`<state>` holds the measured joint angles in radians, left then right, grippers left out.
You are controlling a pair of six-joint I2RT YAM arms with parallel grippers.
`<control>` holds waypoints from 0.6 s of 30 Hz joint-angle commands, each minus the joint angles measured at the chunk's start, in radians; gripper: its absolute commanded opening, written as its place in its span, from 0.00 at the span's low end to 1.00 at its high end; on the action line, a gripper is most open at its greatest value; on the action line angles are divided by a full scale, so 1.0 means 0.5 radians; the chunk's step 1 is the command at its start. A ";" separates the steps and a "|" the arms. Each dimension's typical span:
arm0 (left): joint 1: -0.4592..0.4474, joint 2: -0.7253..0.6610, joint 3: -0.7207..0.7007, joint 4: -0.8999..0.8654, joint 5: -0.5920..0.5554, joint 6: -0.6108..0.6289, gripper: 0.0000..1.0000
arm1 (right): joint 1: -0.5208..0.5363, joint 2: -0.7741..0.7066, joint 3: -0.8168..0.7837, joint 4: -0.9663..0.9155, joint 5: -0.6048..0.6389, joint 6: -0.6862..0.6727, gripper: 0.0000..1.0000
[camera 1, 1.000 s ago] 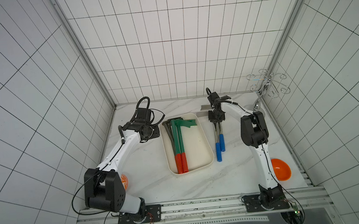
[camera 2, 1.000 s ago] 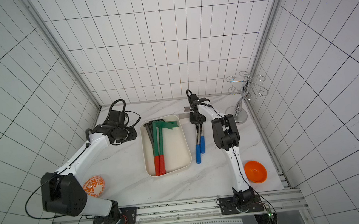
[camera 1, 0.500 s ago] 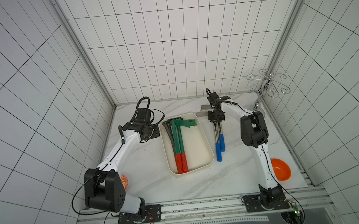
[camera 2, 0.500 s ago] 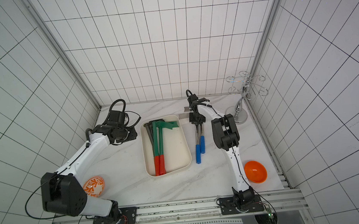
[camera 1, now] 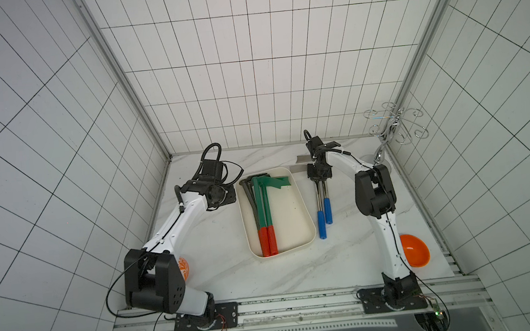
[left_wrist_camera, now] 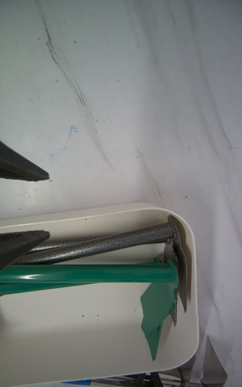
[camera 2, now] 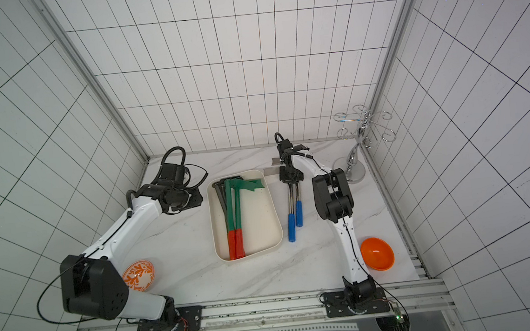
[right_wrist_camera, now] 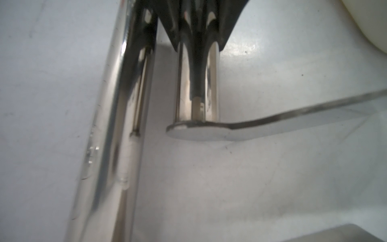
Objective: Put the small hoe into the storage box
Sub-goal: Pick up the hoe from the center of the board.
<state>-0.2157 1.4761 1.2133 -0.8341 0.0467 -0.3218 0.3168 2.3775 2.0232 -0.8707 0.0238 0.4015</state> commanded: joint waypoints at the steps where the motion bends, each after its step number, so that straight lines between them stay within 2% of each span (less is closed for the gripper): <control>1: 0.005 -0.046 0.025 -0.001 0.011 -0.008 0.42 | 0.018 -0.080 0.182 -0.044 0.027 -0.011 0.19; 18: 0.006 -0.135 0.002 -0.046 -0.018 -0.007 0.42 | 0.017 -0.422 0.117 -0.072 -0.068 -0.036 0.00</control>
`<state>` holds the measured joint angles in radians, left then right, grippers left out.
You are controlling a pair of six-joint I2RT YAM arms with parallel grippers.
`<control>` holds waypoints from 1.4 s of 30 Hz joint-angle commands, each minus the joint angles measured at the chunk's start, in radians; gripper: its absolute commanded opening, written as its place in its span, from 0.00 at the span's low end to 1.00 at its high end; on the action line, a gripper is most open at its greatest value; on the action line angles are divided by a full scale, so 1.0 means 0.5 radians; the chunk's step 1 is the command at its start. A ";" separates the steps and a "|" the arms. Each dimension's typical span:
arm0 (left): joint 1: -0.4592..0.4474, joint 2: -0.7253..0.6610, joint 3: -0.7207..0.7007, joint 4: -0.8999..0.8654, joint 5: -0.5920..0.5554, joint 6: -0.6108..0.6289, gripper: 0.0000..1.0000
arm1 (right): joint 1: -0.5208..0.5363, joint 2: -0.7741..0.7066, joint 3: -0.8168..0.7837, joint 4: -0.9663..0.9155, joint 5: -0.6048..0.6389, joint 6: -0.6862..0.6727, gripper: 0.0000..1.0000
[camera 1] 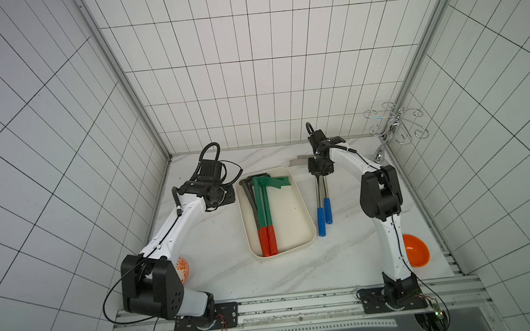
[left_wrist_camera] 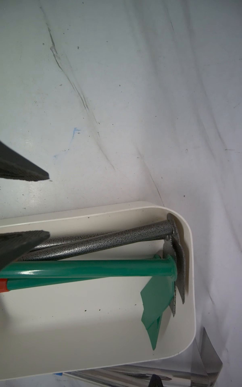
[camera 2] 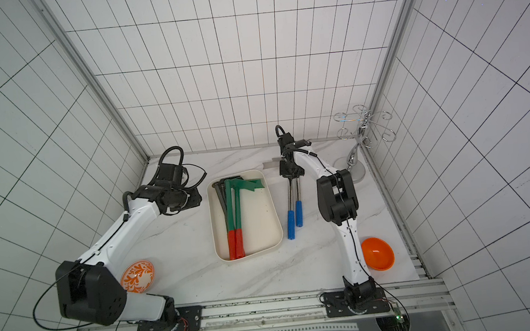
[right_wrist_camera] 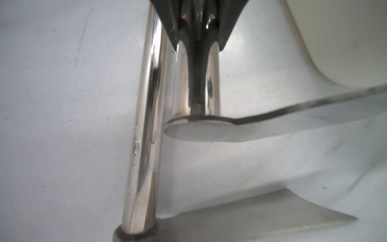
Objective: Put the small hoe into the storage box
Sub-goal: Pick up the hoe from the center of the board.
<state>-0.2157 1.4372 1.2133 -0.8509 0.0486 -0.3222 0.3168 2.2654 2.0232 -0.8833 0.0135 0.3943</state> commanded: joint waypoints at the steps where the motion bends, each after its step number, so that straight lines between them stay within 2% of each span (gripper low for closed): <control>1: 0.005 -0.063 0.000 -0.016 -0.026 -0.006 0.42 | 0.017 -0.224 0.111 -0.047 -0.057 -0.024 0.00; 16: 0.008 -0.077 -0.090 0.037 -0.012 -0.024 0.43 | 0.014 -0.517 0.067 -0.212 -0.092 -0.079 0.00; 28: 0.008 -0.043 -0.163 0.168 0.084 -0.068 0.43 | 0.067 -0.505 0.317 -0.555 -0.059 -0.097 0.00; 36: 0.011 -0.118 -0.126 0.127 0.039 -0.061 0.43 | 0.248 -0.369 0.703 -0.783 0.120 0.086 0.00; 42: 0.029 -0.174 -0.089 0.098 0.022 -0.054 0.43 | 0.395 -0.329 0.733 -0.699 0.204 0.275 0.00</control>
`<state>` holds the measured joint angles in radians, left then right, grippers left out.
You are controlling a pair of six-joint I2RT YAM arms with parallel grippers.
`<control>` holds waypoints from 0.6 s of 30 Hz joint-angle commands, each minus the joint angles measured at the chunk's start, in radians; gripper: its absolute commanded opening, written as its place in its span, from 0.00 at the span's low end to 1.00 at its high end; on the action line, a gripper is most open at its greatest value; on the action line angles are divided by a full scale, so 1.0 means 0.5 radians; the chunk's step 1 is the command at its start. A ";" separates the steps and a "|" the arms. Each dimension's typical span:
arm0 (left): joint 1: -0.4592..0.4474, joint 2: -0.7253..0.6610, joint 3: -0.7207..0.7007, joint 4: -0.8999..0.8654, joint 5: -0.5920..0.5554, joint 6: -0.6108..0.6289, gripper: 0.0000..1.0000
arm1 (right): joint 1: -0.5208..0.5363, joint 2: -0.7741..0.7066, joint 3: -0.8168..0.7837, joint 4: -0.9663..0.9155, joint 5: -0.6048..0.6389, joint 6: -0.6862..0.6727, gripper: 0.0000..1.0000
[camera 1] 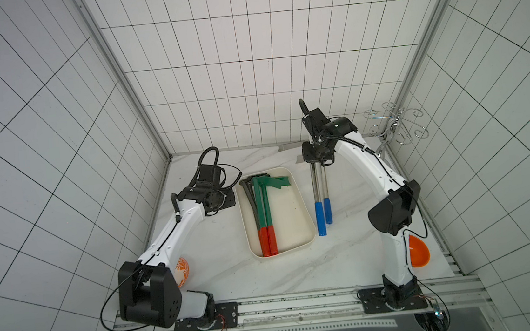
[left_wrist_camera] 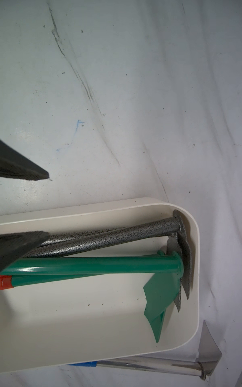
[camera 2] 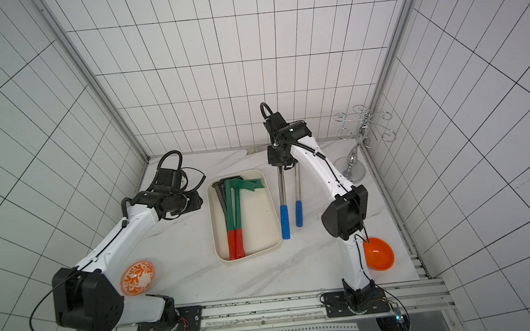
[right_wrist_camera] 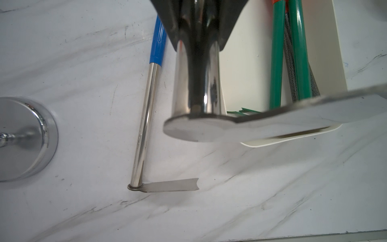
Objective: Put the small hoe into the storage box
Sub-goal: Pick up the hoe from the center of the board, then place the hoe in the storage box.
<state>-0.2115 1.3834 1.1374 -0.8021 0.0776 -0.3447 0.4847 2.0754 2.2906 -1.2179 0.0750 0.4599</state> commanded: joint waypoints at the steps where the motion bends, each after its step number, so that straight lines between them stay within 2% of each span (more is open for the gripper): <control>1: 0.024 -0.074 0.066 -0.002 -0.039 -0.005 0.43 | 0.084 0.060 0.213 -0.011 0.089 0.166 0.00; 9: 0.061 -0.125 0.071 -0.013 -0.060 0.013 0.44 | 0.316 0.260 0.444 0.034 0.328 0.324 0.00; 18: 0.068 -0.125 0.044 -0.008 -0.043 0.017 0.44 | 0.374 0.425 0.462 0.088 0.405 0.369 0.00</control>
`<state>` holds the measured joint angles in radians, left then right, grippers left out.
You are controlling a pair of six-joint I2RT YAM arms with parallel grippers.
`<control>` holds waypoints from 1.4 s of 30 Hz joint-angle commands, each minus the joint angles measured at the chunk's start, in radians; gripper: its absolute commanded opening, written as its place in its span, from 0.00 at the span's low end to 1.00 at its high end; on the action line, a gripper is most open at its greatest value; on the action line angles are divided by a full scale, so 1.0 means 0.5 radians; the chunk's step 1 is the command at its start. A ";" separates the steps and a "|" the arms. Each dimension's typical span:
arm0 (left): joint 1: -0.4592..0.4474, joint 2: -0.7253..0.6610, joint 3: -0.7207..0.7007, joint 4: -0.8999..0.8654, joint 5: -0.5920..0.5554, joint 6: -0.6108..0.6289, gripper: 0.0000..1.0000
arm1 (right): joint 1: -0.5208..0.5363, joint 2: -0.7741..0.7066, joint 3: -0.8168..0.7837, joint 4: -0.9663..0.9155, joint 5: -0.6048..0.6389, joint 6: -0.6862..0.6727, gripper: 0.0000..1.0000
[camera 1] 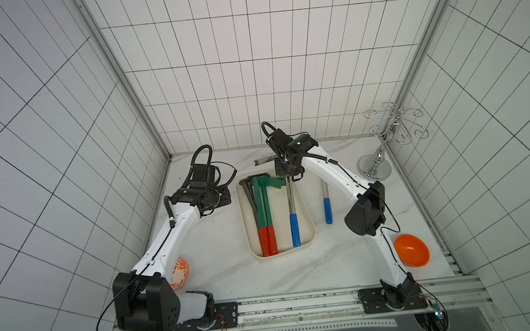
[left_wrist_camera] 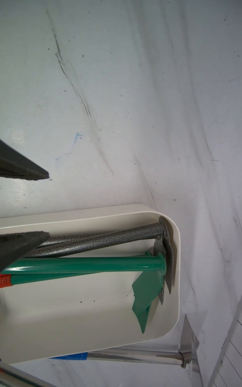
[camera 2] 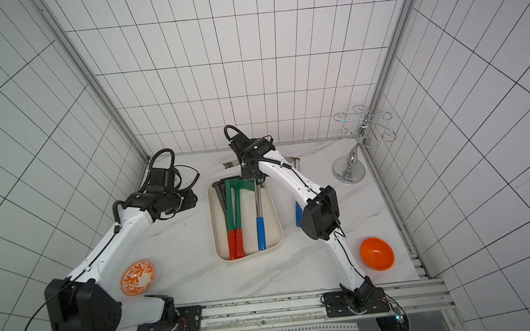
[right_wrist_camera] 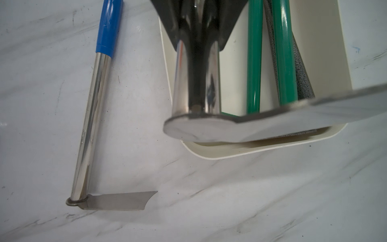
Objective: Put the small hoe into the storage box
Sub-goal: Place the hoe in the storage box.
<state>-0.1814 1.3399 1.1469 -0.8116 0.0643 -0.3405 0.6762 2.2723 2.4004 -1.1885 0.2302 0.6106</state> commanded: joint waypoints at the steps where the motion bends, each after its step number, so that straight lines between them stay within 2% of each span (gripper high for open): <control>1: 0.007 -0.038 0.023 0.012 -0.018 0.008 0.43 | -0.008 0.044 0.249 0.032 0.098 0.066 0.00; 42: 0.017 -0.017 -0.055 0.072 0.016 0.004 0.44 | 0.044 0.303 0.249 -0.102 0.247 0.179 0.00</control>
<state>-0.1791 1.3403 1.1271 -0.7963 0.0719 -0.3405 0.6880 2.4004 2.4008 -1.1893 0.3286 0.6777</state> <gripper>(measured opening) 0.436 0.239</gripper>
